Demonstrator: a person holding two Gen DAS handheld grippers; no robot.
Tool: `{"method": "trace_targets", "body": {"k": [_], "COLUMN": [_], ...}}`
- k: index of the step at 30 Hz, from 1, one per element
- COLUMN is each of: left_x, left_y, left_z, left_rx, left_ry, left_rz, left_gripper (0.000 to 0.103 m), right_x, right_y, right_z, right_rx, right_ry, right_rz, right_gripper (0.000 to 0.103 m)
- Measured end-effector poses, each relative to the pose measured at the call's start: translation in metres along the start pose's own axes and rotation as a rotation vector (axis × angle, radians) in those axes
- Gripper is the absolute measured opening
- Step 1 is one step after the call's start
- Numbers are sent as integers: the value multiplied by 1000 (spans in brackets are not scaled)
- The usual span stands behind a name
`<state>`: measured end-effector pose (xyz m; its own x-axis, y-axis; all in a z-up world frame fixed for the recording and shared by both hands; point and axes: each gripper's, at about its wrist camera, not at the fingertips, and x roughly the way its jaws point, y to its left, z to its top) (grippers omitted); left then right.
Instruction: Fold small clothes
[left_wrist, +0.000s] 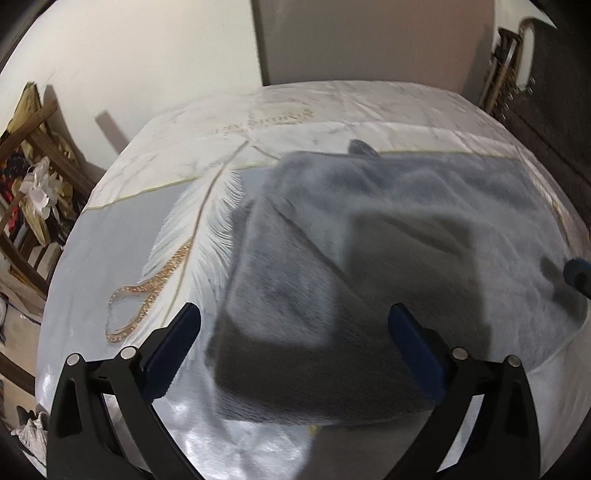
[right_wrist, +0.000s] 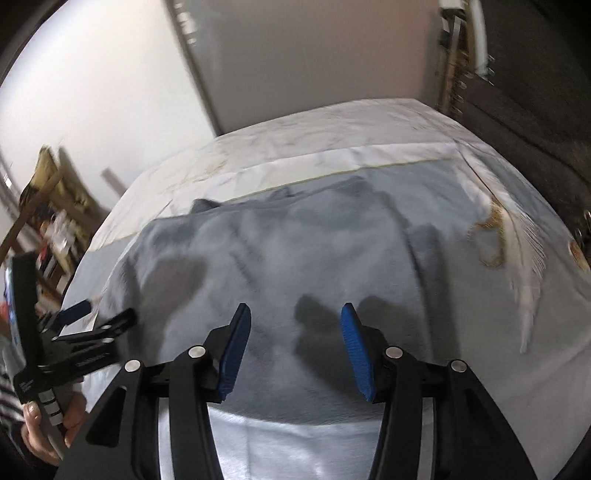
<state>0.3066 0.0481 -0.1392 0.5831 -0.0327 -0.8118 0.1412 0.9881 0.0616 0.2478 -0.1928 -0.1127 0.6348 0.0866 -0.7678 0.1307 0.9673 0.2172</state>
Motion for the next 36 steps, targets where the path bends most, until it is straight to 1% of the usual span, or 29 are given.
{"method": "trace_targets", "body": {"k": [3,5,8,9,12,17,19,23,26,28,30,31,32,34,36], "left_x": [4,9,25,28,28,25,21,5,-3,0,7,11,14,20,20], "left_y": [11,14,11,9,7,11,13,14,8,4,0,-2,-4,-8,-9], "left_z": [4,5,3,2,2,2,3,5,6,5,3,2,1,-1,-2], "left_rx": [-34,-39,-20,-16,-5,-20,-27,-36,-17,0,10,14,20,31,34], "left_ry": [5,18,58,62,54,51,45,5,-27,-19,6,17,27,37,34], "left_rz": [4,13,36,40,51,44,39,7,-14,-6,-8,-8,-4,2,5], "left_gripper": [99,99,99,99,99,99,99,99,99,99,99,99,99,99,99], "right_x": [10,23,27,28,29,21,15,4,8,17,28,34,40,41,40], "right_y": [-15,-25,-25,-23,-19,-18,-15,4,20,28,31,32,32,35,37], "right_z": [-5,-11,-15,-16,-16,-12,-9,-4,-3,-5,-8,-11,-14,-17,-18], "right_rx": [38,66,42,30,12,36,41,1,-34,-50,-50,-50,-59,-89,-102], "right_ry": [35,67,50,51,51,45,31,2,8,26,57,75,80,61,58], "right_rz": [-14,-12,-10,-15,-21,-21,-15,6,26,27,27,24,20,14,9], "right_gripper": [51,52,53,55,58,58,58,58,58,58,58,63,64,67,67]}}
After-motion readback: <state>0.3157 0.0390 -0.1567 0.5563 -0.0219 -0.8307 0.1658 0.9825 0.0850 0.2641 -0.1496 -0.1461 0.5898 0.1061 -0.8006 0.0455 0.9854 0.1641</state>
